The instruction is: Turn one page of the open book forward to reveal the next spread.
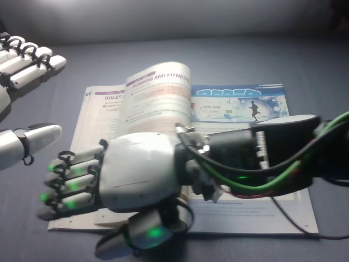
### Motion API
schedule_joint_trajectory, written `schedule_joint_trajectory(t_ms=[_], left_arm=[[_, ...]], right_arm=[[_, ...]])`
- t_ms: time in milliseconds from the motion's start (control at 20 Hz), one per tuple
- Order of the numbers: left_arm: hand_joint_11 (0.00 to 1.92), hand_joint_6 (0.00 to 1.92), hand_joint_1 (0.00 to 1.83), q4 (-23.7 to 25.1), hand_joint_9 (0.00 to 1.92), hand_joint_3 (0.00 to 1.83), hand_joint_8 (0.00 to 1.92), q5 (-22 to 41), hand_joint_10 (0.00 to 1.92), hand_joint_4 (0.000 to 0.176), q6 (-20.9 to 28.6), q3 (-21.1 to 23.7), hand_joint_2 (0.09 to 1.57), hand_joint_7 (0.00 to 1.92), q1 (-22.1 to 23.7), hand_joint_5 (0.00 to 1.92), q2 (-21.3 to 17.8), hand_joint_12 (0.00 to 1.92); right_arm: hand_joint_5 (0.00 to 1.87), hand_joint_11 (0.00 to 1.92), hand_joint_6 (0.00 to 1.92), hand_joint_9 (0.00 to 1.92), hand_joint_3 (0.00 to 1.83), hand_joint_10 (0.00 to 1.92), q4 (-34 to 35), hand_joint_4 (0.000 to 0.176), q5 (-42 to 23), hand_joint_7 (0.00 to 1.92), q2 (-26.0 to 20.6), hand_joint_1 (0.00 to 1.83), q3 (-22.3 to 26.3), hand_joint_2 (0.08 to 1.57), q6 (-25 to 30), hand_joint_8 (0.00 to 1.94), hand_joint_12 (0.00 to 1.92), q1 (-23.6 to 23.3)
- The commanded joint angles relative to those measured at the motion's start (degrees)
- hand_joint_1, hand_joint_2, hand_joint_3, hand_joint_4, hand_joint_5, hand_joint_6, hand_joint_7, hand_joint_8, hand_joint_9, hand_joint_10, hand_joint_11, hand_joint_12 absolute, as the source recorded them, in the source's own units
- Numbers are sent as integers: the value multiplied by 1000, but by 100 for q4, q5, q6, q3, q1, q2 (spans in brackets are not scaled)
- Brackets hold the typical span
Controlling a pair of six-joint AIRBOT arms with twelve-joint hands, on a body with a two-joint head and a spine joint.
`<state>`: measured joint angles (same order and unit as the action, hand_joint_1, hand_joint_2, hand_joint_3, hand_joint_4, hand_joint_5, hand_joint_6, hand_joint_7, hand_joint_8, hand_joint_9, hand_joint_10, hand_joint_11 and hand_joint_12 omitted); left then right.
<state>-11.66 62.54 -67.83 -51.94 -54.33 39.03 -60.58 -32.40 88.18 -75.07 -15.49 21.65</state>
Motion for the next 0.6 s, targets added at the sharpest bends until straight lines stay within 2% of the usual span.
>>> schedule_joint_trajectory(t_ms=[0,50,100,250,300,350,450,550], left_arm=[[142,10,0,-69,197,0,14,767,11,0,-10,11,1321,212,73,178,-73,60],[139,6,0,-80,185,0,9,767,5,0,-10,20,1334,203,73,172,-78,60],[127,1,0,-106,162,0,1,775,0,0,-10,37,1348,186,70,161,-81,56],[138,0,0,-125,158,2,0,788,1,0,-10,65,1352,175,55,145,-99,62],[134,0,0,-138,157,3,0,816,0,0,-10,82,1356,174,33,145,-119,60],[143,3,0,-145,169,6,3,837,5,0,-10,98,1364,182,16,154,-137,64],[119,0,0,-159,157,5,0,879,0,0,-10,138,1364,177,-16,143,-170,55],[95,1,0,-164,150,13,4,888,2,0,-10,151,1386,181,-24,143,-170,45]], right_arm=[[445,216,9,400,0,20,310,0,-686,483,-132,0,118,1285,6,17,115,-76],[513,287,7,471,0,13,412,0,-848,549,-290,0,222,1288,6,10,134,-76],[480,237,1,405,0,2,576,0,-1113,489,-558,0,388,1288,6,1,110,-76],[482,236,13,418,13,11,854,0,-1400,505,-966,0,572,1323,6,12,104,-75],[516,283,8,447,5,8,925,0,-1414,534,-1135,0,595,1332,6,7,115,-74],[496,245,1,411,0,1,950,0,-1398,498,-1218,0,595,1323,6,1,95,-73],[584,262,8,469,0,6,1133,0,-1240,562,-1355,0,595,1334,6,5,101,-69],[551,199,4,402,0,3,1347,0,-1185,514,-1610,0,588,1323,6,3,74,-36]])
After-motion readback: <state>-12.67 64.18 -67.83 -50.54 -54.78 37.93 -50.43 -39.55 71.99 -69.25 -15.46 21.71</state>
